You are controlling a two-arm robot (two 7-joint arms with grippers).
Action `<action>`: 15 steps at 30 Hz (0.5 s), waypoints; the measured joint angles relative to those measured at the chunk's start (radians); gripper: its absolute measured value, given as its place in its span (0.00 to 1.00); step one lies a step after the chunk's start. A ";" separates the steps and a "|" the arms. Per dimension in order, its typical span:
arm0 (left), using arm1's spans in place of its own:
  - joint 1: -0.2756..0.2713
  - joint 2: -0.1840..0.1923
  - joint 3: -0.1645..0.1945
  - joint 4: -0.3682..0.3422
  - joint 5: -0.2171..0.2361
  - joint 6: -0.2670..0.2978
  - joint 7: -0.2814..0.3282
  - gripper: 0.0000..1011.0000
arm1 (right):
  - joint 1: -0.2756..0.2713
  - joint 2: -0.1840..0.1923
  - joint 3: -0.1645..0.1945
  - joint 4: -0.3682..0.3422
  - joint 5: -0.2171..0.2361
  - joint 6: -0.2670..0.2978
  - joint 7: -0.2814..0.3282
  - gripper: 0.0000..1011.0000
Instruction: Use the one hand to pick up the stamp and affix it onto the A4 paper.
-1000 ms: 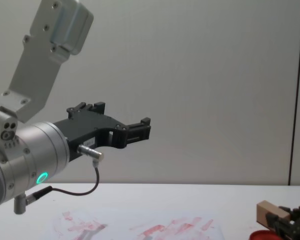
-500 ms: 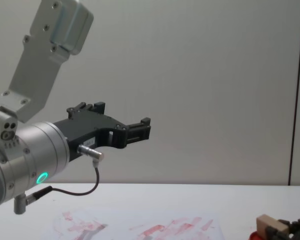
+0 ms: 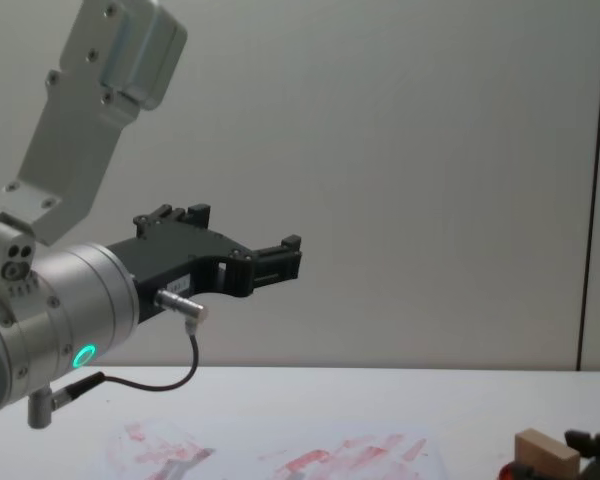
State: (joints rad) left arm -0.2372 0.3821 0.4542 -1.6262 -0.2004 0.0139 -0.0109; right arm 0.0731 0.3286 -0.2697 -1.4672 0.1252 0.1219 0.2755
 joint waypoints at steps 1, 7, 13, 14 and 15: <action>0.000 0.000 0.000 0.000 0.000 0.000 0.000 0.99 | 0.000 0.000 0.002 -0.005 0.008 -0.001 -0.001 0.72; 0.000 0.000 0.000 0.000 0.000 0.000 0.000 0.99 | -0.002 0.000 0.008 -0.040 0.040 -0.012 -0.012 0.90; 0.000 0.000 0.000 0.000 0.000 0.000 0.000 0.99 | -0.004 -0.001 0.012 -0.069 0.065 -0.018 -0.021 0.99; 0.000 0.000 0.000 0.000 0.000 0.000 0.000 0.99 | -0.005 -0.001 0.013 -0.074 0.069 -0.020 -0.023 0.99; 0.000 0.000 0.000 0.000 0.000 0.000 0.000 0.99 | -0.005 -0.001 0.014 -0.077 0.071 -0.021 -0.023 0.99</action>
